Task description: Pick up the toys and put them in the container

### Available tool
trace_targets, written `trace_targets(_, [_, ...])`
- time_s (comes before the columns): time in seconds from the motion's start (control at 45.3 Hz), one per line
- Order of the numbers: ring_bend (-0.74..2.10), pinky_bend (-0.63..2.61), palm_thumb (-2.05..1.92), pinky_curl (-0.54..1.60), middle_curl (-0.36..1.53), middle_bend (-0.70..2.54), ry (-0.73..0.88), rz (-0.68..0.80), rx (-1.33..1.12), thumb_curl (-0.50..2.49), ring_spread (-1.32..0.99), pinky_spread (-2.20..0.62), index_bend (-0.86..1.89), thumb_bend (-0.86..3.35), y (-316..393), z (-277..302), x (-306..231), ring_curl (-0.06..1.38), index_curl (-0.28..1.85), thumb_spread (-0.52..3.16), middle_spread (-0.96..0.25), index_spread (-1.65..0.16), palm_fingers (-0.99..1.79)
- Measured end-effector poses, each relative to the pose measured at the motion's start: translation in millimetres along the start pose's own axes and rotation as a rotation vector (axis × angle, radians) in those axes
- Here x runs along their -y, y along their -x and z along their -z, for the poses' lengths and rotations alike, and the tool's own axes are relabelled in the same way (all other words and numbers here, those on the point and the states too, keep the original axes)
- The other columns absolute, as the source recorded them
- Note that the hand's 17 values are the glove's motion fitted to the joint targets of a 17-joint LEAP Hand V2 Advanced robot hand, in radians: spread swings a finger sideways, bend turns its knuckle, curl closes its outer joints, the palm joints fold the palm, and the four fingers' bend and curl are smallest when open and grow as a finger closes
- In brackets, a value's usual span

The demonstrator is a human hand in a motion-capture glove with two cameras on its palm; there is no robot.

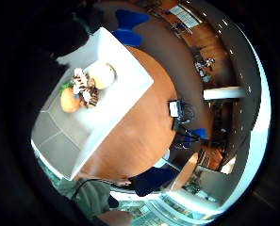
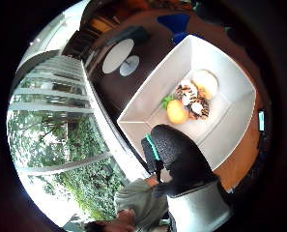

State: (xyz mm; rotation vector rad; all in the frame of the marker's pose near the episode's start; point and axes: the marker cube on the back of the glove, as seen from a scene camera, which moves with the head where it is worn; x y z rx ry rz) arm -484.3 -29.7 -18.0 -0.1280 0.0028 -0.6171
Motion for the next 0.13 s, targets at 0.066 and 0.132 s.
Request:
trace_targets(0.066, [0.75, 0.89, 0.02, 0.34, 0.65, 0.25, 0.0, -0.011, -0.029, 0.38, -0.2, -0.06, 0.16, -0.01, -13.8, -0.7, -5.5, 0.36, 0.34, 1.22, -0.19, -0.25, -0.01])
trace_targets(0.132, [0.76, 0.87, 0.02, 0.34, 0.64, 0.25, 0.008, 0.009, -0.084, 0.37, -0.2, -0.06, 0.16, -0.02, -40.6, -2.4, -17.2, 0.36, 0.34, 1.23, -0.19, -0.25, 0.0])
